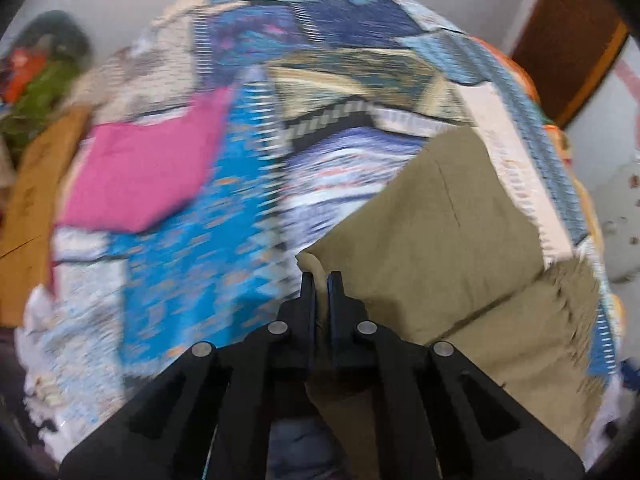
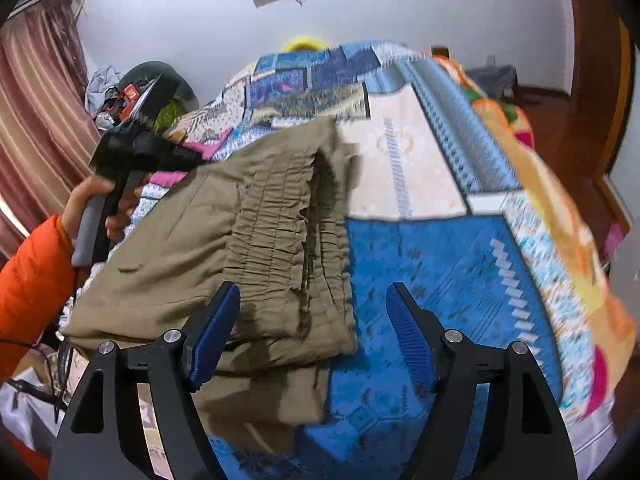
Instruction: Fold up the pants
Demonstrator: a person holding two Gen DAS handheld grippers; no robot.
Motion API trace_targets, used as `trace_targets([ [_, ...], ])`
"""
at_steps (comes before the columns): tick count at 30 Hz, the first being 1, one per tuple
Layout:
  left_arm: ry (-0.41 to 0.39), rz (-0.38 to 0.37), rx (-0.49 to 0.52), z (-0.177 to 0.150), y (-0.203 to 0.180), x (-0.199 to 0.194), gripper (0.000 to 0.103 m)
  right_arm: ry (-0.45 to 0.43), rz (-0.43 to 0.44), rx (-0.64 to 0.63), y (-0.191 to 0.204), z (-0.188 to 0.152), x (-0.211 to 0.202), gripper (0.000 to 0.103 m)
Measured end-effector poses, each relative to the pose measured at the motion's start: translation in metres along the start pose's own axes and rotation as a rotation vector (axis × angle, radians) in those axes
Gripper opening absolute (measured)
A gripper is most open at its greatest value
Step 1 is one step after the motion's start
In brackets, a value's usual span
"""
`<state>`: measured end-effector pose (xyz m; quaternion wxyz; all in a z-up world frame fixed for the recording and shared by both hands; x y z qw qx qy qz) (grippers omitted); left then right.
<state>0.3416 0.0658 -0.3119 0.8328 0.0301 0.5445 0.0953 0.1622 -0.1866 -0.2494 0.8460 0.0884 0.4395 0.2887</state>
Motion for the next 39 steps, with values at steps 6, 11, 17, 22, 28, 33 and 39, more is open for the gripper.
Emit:
trace_targets([
  [6,0.055,0.042,-0.103,-0.066,0.059,-0.02,0.006,-0.044,-0.018,-0.05,0.014,0.013,-0.015,0.071],
  [11,0.066,-0.044,-0.141,-0.119,0.071,-0.051,0.006,-0.039,0.006,-0.053,0.029,0.009,-0.011,0.071],
  [17,0.027,-0.086,-0.086,-0.156,0.059,-0.076,0.008,0.019,0.023,-0.06,0.045,-0.01,0.009,0.056],
  [22,0.014,-0.101,-0.094,-0.173,0.067,-0.081,0.017,0.079,0.007,-0.032,0.033,-0.026,0.028,0.047],
  [28,0.027,-0.053,-0.067,-0.187,0.086,-0.084,0.018,0.077,0.006,-0.025,0.031,-0.025,0.024,0.047],
  [33,-0.042,-0.047,-0.064,-0.162,0.093,-0.106,0.019,0.044,-0.023,-0.053,0.03,-0.01,0.014,0.047],
  [39,-0.092,-0.152,-0.053,-0.107,0.067,-0.119,0.025,-0.011,-0.006,-0.036,0.022,0.027,0.011,0.048],
])
Point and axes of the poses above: each gripper's, at about its wrist camera, not at the fingertips, and x roughly the way its jaws point, y to its left, z to its top, the point moved 8 cm from there along x, roughly the way its jaws point, and after that the axes turned 10 degrees about z, right-handed, at the moved point
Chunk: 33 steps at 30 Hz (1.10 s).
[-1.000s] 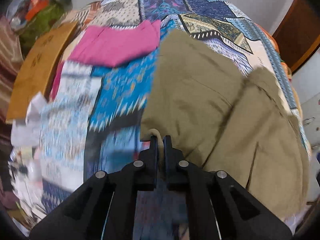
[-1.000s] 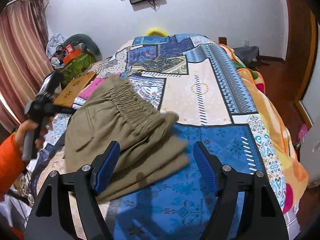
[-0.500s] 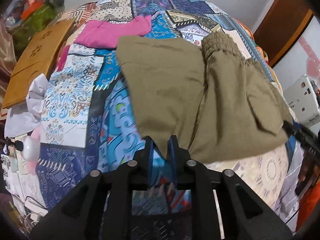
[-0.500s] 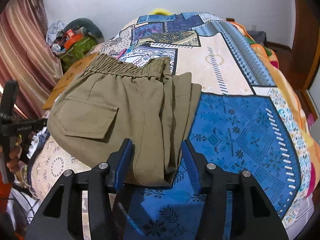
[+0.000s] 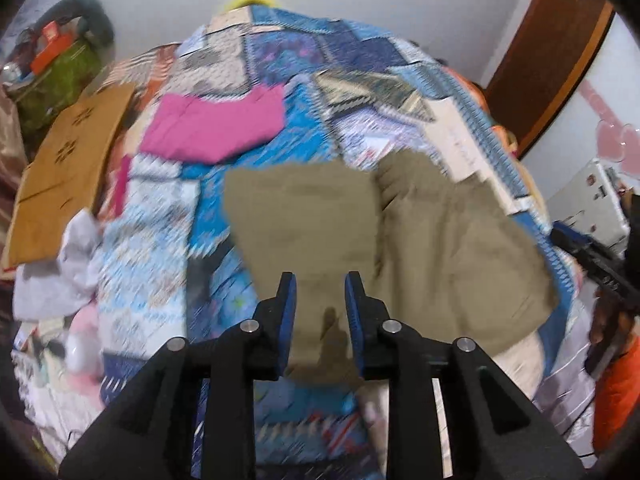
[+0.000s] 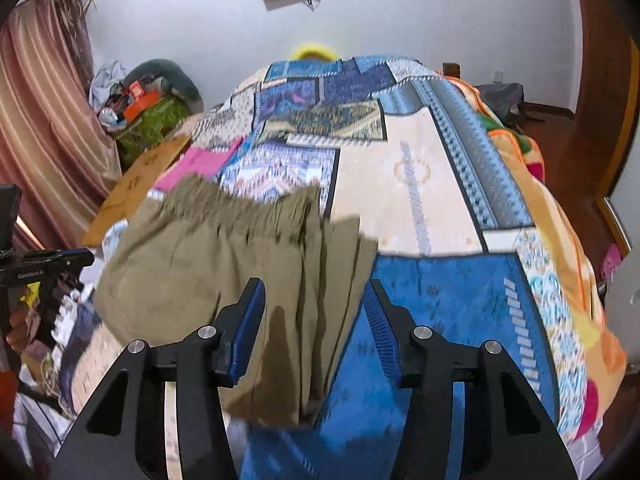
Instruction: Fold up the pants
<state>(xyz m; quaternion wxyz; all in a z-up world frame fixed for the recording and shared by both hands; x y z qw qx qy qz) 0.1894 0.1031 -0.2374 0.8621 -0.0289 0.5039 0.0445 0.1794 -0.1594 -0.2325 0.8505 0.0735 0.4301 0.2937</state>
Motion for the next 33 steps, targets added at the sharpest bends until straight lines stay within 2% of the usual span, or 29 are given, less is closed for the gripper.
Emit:
trace_targets([
  [2,-0.003,-0.049,0.019,0.017,-0.017,0.004,0.025,-0.004,0.002,-0.007,-0.001,0.01,0.005,0.048],
  [7,-0.005,-0.092,0.106,0.043,-0.058,0.022,0.025,0.039,0.044,-0.056,0.005,0.025,0.031,0.048],
  [12,0.056,-0.098,0.137,0.048,-0.076,0.056,0.026,0.11,0.075,-0.089,0.01,0.026,0.065,0.048],
  [16,0.056,-0.083,0.151,0.047,-0.077,0.067,0.026,0.162,0.094,-0.107,0.01,0.022,0.085,0.045],
  [17,0.056,-0.088,0.155,0.047,-0.078,0.068,0.026,0.16,0.096,-0.11,0.009,0.022,0.085,0.044],
  [19,0.054,-0.08,0.166,0.048,-0.079,0.068,0.026,0.157,0.111,-0.125,0.01,0.023,0.084,0.032],
  [24,0.055,-0.076,0.144,0.048,-0.075,0.071,0.028,0.165,0.029,-0.261,0.023,0.021,0.081,0.03],
  [26,0.069,-0.076,0.139,0.047,-0.075,0.074,0.028,0.167,0.02,-0.264,0.023,0.02,0.083,0.027],
  [28,0.07,-0.086,0.148,0.045,-0.077,0.07,0.028,0.159,0.023,-0.258,0.023,0.022,0.082,0.017],
  [31,0.022,-0.052,0.176,0.047,-0.079,0.059,0.019,0.121,0.004,-0.297,0.028,0.029,0.073,0.013],
  [33,0.006,-0.037,0.181,0.049,-0.079,0.056,0.018,0.079,-0.003,-0.329,0.034,0.037,0.063,0.012],
])
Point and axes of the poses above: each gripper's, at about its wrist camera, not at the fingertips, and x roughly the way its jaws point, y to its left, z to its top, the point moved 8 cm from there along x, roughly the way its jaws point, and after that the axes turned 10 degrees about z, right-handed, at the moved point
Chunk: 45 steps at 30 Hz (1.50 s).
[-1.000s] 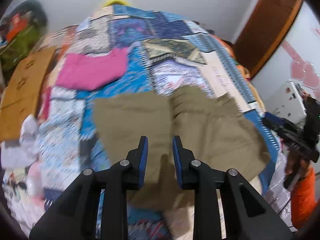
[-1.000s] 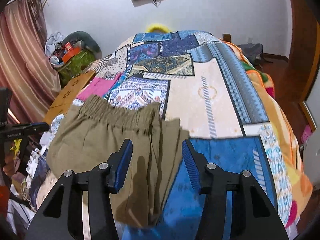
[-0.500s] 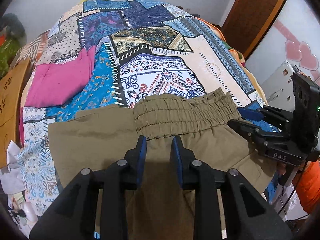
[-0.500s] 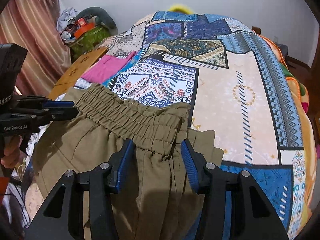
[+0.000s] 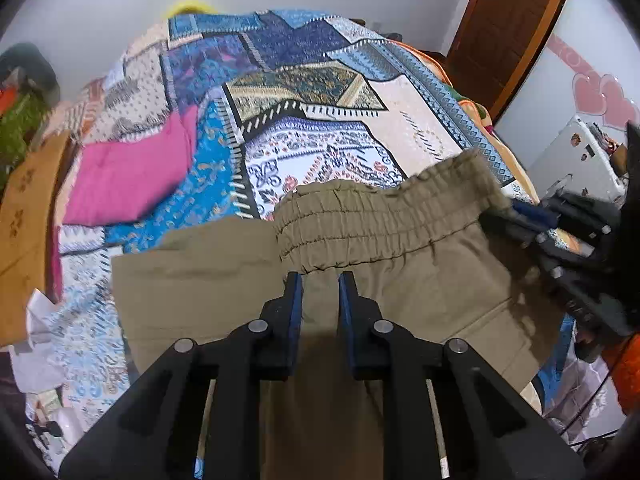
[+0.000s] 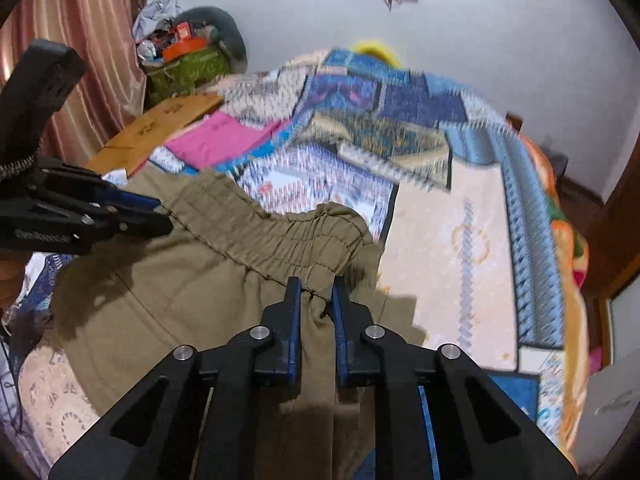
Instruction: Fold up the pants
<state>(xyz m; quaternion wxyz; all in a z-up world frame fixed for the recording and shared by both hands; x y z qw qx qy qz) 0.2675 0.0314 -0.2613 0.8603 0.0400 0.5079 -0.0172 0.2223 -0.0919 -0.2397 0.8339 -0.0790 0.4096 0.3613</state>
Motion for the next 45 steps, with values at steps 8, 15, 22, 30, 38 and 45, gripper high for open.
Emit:
trace_targets([
  [8,0.025,0.053,-0.006,0.008,0.0,0.025,0.014,-0.023,-0.023,-0.001,-0.012,0.021,0.006,0.011],
  [15,0.035,0.078,0.01,0.011,0.0,0.039,0.019,0.096,-0.007,0.135,-0.043,-0.006,0.048,0.016],
  [22,-0.02,0.038,-0.005,0.004,0.007,0.002,0.022,0.057,0.008,0.174,-0.044,-0.001,0.005,0.025],
  [30,0.015,0.095,0.013,-0.045,0.019,0.006,0.052,0.105,-0.016,0.163,-0.03,-0.046,0.0,0.04],
  [38,-0.006,0.1,-0.075,-0.072,0.067,-0.031,0.062,0.091,-0.01,0.262,-0.041,-0.081,-0.035,0.053],
  [45,0.016,0.03,-0.186,-0.07,0.086,-0.018,0.064,0.039,-0.005,0.305,-0.048,-0.065,-0.046,0.053],
])
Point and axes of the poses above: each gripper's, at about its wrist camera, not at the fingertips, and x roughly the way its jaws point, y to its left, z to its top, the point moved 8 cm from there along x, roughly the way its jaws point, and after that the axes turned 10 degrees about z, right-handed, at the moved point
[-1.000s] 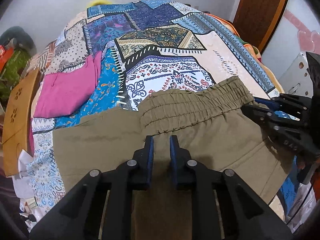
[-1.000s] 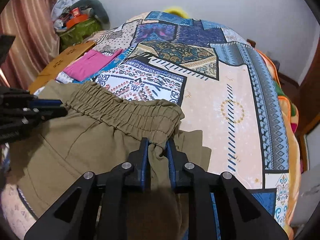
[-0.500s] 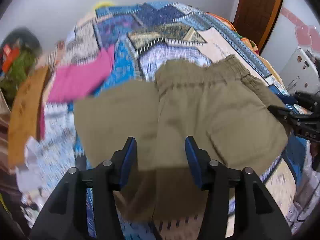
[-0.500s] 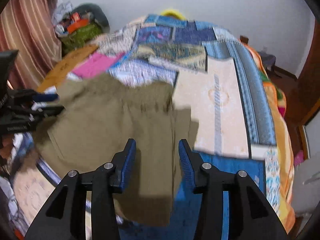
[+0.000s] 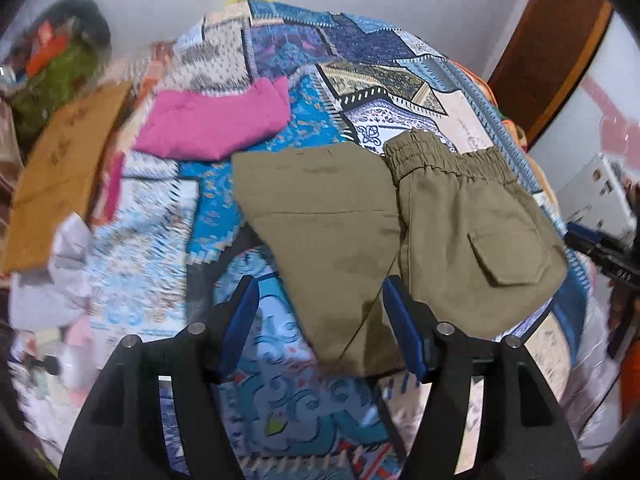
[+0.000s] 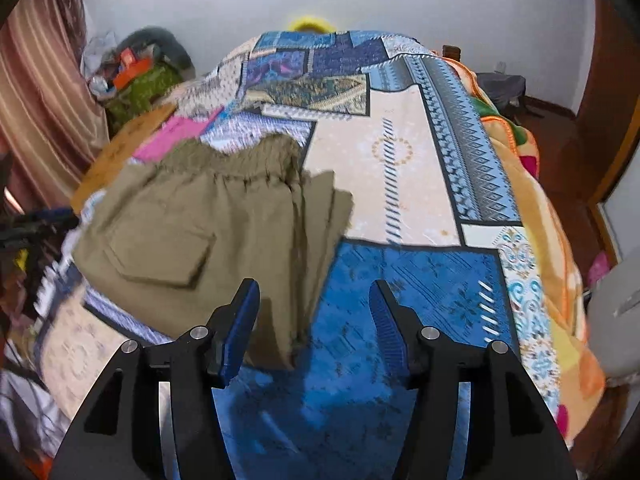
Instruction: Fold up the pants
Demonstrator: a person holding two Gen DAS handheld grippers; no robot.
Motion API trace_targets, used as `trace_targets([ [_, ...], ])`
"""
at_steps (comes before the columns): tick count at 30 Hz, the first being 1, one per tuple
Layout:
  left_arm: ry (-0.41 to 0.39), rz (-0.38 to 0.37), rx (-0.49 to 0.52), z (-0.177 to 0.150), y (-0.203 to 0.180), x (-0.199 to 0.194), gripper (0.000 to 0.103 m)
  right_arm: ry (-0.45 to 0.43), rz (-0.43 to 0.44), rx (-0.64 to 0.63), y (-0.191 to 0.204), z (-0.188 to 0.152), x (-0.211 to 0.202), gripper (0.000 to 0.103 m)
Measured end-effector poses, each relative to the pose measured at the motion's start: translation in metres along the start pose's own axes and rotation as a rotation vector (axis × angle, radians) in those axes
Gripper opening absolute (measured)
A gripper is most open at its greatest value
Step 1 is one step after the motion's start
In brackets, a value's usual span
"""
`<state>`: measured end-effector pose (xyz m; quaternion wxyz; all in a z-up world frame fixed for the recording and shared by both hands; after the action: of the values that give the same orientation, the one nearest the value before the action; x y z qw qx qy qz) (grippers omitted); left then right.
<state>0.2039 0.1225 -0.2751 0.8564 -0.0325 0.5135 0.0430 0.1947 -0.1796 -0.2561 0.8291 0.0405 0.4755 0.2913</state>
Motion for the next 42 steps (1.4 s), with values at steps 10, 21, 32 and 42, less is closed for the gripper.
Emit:
trace_targets([
  [10,0.094,-0.12,-0.122,0.004,-0.002,0.049,0.064,0.071,0.073,0.078,0.003,-0.003,0.049,0.055],
  [21,0.068,-0.096,-0.121,0.023,-0.001,0.06,0.054,0.061,0.193,0.219,-0.015,0.005,0.071,0.063],
  [32,0.011,0.015,-0.109,0.038,0.001,0.056,0.003,0.022,0.184,0.16,-0.003,0.02,0.067,0.012],
  [42,-0.114,0.085,-0.023,0.063,-0.008,0.006,0.002,-0.04,0.132,0.062,0.011,0.053,0.043,0.008],
])
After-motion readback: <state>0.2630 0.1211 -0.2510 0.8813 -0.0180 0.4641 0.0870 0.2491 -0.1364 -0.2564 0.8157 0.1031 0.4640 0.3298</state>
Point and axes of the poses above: each gripper's, at about its wrist camera, not at the fingertips, and x roughly the way its jaws point, y to its left, z to its top, the point moved 8 cm from there along x, roughly the way its jaws point, and after that the axes turned 10 degrees about z, right-handed, at the moved point
